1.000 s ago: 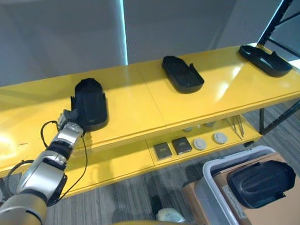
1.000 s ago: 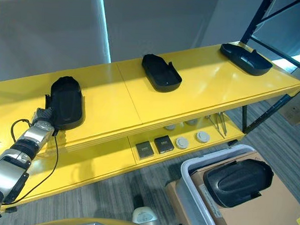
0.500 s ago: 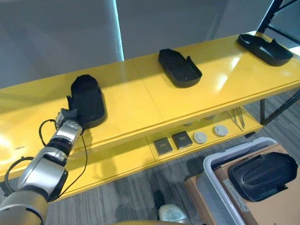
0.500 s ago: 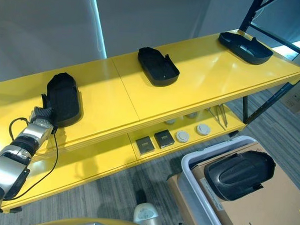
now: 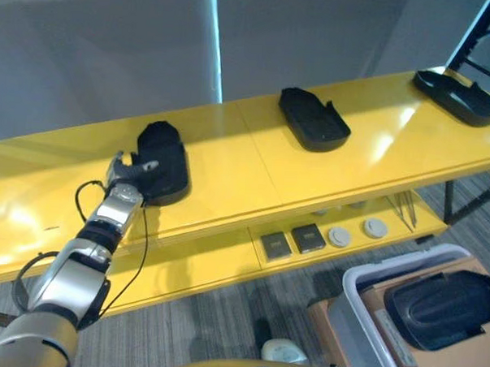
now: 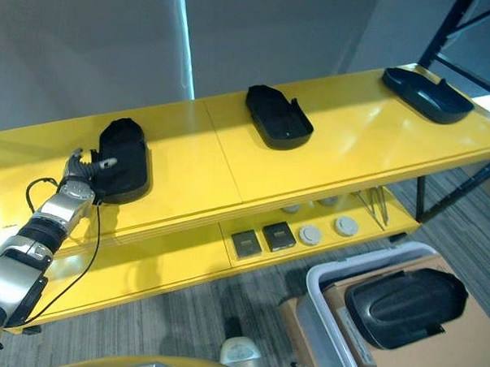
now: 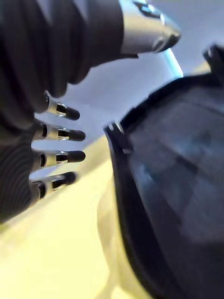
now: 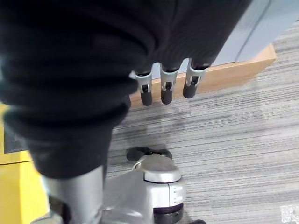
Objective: Move parts from the plastic box to the shelf.
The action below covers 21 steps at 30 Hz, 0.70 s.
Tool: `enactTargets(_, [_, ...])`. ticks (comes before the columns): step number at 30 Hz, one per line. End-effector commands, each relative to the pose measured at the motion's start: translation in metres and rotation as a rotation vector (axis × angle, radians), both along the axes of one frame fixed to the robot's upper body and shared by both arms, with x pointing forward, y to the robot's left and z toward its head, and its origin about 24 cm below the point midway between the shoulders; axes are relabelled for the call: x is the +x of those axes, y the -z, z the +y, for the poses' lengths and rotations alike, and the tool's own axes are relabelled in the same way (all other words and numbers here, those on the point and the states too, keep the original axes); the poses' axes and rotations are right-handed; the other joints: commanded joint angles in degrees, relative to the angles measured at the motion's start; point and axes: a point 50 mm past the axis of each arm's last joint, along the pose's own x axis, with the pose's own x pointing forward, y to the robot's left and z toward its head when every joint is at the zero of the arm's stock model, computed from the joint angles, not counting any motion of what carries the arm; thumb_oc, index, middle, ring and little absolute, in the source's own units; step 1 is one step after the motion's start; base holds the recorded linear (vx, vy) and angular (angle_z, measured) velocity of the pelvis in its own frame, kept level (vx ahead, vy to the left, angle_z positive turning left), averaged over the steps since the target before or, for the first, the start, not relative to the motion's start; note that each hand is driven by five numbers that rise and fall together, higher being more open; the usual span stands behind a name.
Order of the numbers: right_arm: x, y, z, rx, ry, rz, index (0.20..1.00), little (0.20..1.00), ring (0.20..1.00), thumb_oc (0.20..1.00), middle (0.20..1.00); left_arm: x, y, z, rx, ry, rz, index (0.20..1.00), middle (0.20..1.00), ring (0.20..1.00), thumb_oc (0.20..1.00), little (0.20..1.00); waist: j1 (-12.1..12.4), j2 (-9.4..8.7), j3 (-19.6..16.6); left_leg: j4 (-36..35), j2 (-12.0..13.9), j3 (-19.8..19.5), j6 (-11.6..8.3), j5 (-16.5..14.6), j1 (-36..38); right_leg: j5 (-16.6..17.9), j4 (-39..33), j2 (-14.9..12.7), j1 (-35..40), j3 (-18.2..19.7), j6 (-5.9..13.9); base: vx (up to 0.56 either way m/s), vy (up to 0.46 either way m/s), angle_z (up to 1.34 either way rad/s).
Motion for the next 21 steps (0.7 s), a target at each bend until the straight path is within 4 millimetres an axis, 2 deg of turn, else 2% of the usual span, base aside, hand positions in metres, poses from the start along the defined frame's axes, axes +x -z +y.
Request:
enactTargets(1, [-0.007,0.001,-0.005,-0.030,-0.027,0.037,1.000,1.000,1.000,1.000,1.000,-0.002,-0.056,0.026,0.055,-0.005,-0.245,1.000,1.000,1.000,1.000,1.000,0.8,-0.13,-1.0,3.2,1.5,-3.2,0.40,0.8,-4.1,-8.7,5.5,-0.5,2.6,-0.2,2.84,-0.02,0.012,0.24])
enactTargets(3, [-0.007,0.001,-0.003,-0.023,-0.005,0.029,1.000,1.000,1.000,1.000,1.000,-0.013,-0.075,0.021,0.032,0.094,-0.340,1.000,1.000,1.000,1.000,1.000,2.1,-0.32,-0.9,3.0,1.3,-4.1,0.38,0.7,-4.1,-8.7,5.1,-0.7,3.1,-0.9,2.79,-0.01,0.007,0.26])
enactTargets(6, [-0.008,0.003,0.003,-0.010,0.032,0.016,1.000,1.000,1.000,1.000,1.000,-0.035,-0.083,0.000,-0.088,0.347,-0.388,1.000,1.000,1.000,1.000,1.000,4.1,-0.63,-0.8,2.8,1.2,-5.2,0.40,0.7,-4.1,-8.7,4.7,-0.9,3.7,-1.8,2.83,-0.01,-0.002,0.24])
enactTargets(7, [-0.009,0.003,0.005,-0.008,0.039,0.013,1.000,1.000,1.000,1.000,1.000,-0.042,-0.080,-0.007,-0.134,0.421,-0.378,1.000,1.000,1.000,1.000,1.000,4.4,-0.65,-0.8,2.7,1.2,-5.4,0.40,0.7,-4.1,-8.7,4.7,-1.0,3.9,-2.1,2.85,-0.01,0.002,0.18])
enactTargets(9, [-0.009,0.003,0.008,-0.002,0.060,-0.001,1.000,1.000,1.000,1.000,1.000,-0.062,-0.066,-0.037,-0.322,0.702,-0.304,1.000,1.000,1.000,1.000,1.000,5.8,-0.77,-0.4,2.9,1.1,-6.2,0.43,0.7,-4.4,-8.6,4.7,-1.1,4.2,-2.7,2.86,-0.02,0.010,0.13])
enactTargets(12, [-0.008,0.002,0.007,-0.005,0.076,-0.010,1.000,1.000,1.000,1.000,1.000,-0.091,-0.032,-0.058,-0.569,0.890,-0.162,1.000,1.000,1.000,1.000,1.000,7.0,-0.59,-0.1,2.8,1.1,-6.5,0.31,0.9,-4.5,-8.2,4.3,-1.1,4.4,-3.1,2.90,-0.02,0.031,0.18])
enactTargets(14, [-0.009,0.001,0.005,-0.010,0.077,-0.008,1.000,1.000,1.000,1.000,1.000,-0.098,-0.018,-0.059,-0.627,0.907,-0.109,0.655,0.655,0.655,0.655,0.655,7.2,-0.59,-0.1,2.9,1.1,-6.4,0.32,0.9,-4.6,-8.0,4.2,-1.1,4.4,-3.1,2.94,-0.01,0.034,0.01])
enactTargets(15, [-0.010,0.001,0.004,-0.014,0.083,-0.007,1.000,1.000,1.000,1.000,1.000,-0.104,-0.004,-0.060,-0.693,0.919,-0.063,0.285,0.285,0.285,0.285,0.285,7.5,-0.62,0.0,2.9,1.1,-6.3,0.38,1.0,-4.8,-7.9,4.1,-1.2,4.3,-3.1,3.04,0.00,0.000,0.00])
enactTargets(16, [-0.011,0.001,0.003,-0.017,0.083,-0.006,1.000,1.000,1.000,1.000,1.000,-0.106,0.000,-0.060,-0.700,0.923,-0.056,0.200,0.200,0.200,0.200,0.200,7.6,-0.63,0.0,2.9,1.0,-6.3,0.41,1.0,-4.9,-7.8,4.0,-1.2,4.3,-3.1,3.07,-0.02,0.032,-0.03])
enactTargets(18, [-0.013,0.001,0.000,-0.023,0.081,0.000,1.000,1.000,1.000,1.000,1.000,-0.110,0.008,-0.061,-0.737,0.928,-0.056,0.200,0.200,0.200,0.200,0.200,7.7,-0.69,0.1,3.0,1.0,-6.2,0.55,1.1,-5.0,-7.7,3.9,-1.3,4.2,-3.0,3.12,-0.01,0.011,-0.02])
enactTargets(20, [-0.016,0.001,-0.001,-0.026,0.084,0.007,1.000,1.000,1.000,1.000,1.000,-0.114,0.008,-0.060,-0.701,0.926,-0.123,0.200,0.200,0.200,0.200,0.200,7.9,-0.85,0.2,3.0,0.9,-6.2,0.63,1.0,-5.1,-7.5,3.8,-1.4,4.2,-3.1,3.16,0.00,0.000,0.00])
enactTargets(21, [-0.020,0.003,0.002,-0.026,0.084,0.014,1.000,1.000,1.000,1.000,1.000,-0.114,0.014,-0.061,-0.687,0.896,-0.128,0.200,0.200,0.200,0.200,0.200,8.0,-1.22,0.3,2.9,0.8,-6.2,0.64,1.1,-5.0,-7.3,3.7,-1.5,4.3,-3.0,3.22,0.00,0.000,0.00])
